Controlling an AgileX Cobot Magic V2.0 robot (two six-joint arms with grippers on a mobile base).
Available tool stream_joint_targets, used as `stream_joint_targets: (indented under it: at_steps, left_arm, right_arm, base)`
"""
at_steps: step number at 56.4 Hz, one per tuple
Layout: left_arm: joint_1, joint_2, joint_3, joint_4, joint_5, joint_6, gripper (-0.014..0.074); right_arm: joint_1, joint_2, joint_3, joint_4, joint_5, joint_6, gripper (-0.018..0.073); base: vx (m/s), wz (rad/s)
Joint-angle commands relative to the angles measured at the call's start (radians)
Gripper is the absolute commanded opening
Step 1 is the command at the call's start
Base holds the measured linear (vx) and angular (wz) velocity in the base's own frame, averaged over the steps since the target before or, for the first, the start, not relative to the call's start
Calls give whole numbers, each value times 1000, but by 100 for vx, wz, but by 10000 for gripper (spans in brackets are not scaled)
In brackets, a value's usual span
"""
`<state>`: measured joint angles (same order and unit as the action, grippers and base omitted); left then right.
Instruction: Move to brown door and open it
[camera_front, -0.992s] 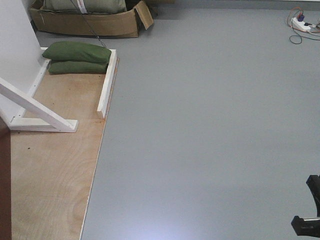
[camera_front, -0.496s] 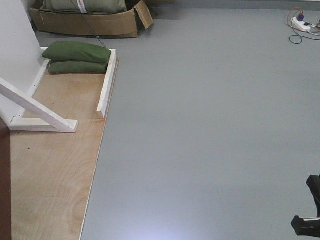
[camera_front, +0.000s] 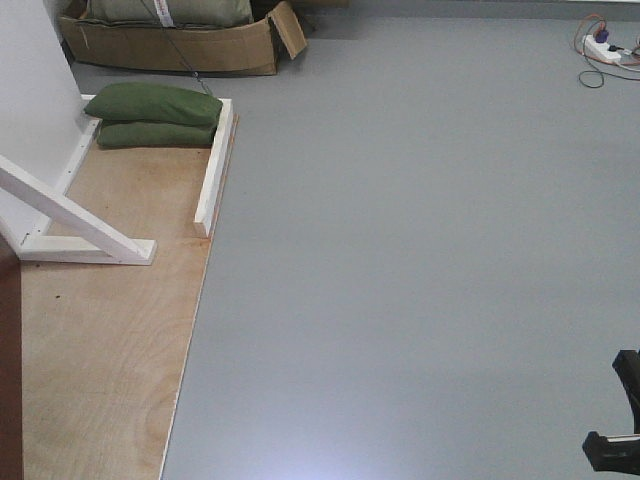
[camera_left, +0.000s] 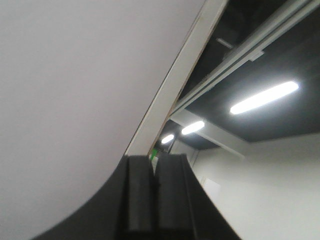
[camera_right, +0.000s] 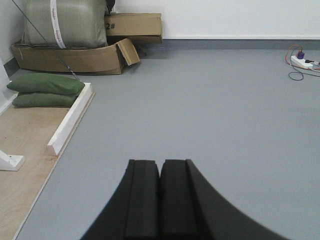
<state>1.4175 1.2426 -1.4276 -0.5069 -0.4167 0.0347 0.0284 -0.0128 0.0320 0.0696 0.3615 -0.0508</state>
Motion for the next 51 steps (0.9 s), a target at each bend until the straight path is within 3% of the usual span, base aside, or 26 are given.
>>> stream_joint_targets:
  at_steps: [1,28,43,51]
  left_arm:
    - [1,-13,-28,103,-71,6,-6]
    - [158,28,-28,70,29,6,-6]
    - [160,48,-28,63,294,-3,-6]
    - [160,59,-28,-18,371,-4,-6]
  right_arm:
    - [-1,-6,4,-3,-75,-6,0]
    - [-1,-6,4,-3,-72,-6,0]
    - [-1,-6,4,-3,-72,-6,0]
    - [-1,-6,4,-3,-72,-6,0]
  base:
    - [0,0]
    - [0,0]
    - [0,0]
    - [0,0]
